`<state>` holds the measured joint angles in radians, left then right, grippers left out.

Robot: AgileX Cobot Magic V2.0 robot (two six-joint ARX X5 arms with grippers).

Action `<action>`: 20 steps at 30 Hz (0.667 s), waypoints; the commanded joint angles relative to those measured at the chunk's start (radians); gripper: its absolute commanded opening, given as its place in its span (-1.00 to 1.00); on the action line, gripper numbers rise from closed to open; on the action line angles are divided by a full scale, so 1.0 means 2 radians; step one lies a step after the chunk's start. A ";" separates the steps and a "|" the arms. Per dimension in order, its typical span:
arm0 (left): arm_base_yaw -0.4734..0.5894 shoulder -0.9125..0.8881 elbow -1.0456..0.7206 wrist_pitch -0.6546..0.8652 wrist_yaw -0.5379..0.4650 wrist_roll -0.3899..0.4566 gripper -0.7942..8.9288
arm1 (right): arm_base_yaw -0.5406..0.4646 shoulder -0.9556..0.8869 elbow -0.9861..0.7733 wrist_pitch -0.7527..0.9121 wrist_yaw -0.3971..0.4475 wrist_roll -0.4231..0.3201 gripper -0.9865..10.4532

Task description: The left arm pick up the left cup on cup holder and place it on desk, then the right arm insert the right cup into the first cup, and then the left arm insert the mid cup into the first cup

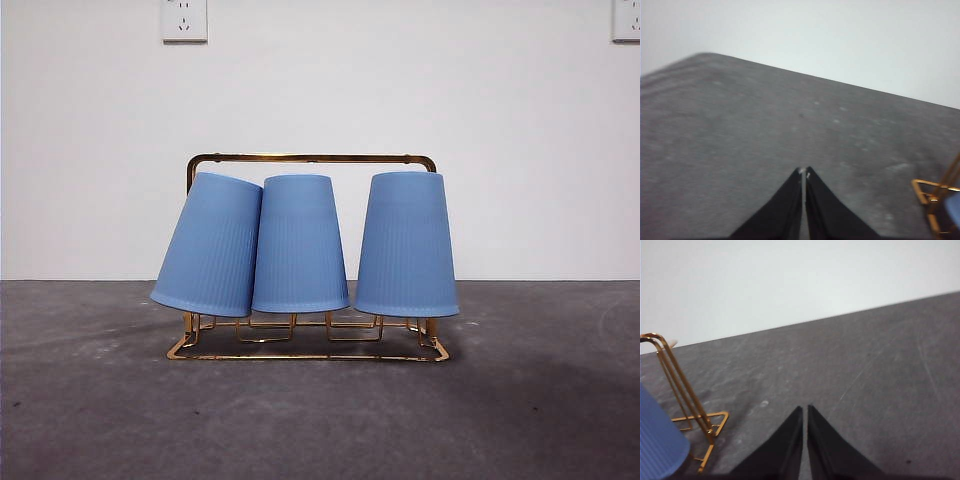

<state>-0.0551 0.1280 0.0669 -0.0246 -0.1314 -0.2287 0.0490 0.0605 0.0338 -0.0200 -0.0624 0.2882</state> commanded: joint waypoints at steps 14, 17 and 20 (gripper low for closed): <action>-0.055 0.190 0.247 -0.092 0.098 -0.025 -0.82 | 0.035 0.182 0.267 -0.099 -0.091 0.033 -0.81; -0.060 0.238 0.315 -0.156 0.151 -0.014 -0.82 | 0.038 0.224 0.331 -0.137 -0.134 0.024 -0.81; -0.067 0.286 0.379 -0.219 0.202 0.012 -0.82 | 0.041 0.264 0.391 -0.182 -0.181 0.004 -0.81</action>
<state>-0.1833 0.6731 0.7784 -0.4301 0.2367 -0.2508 0.1261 0.5674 0.7795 -0.3683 -0.3996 0.3279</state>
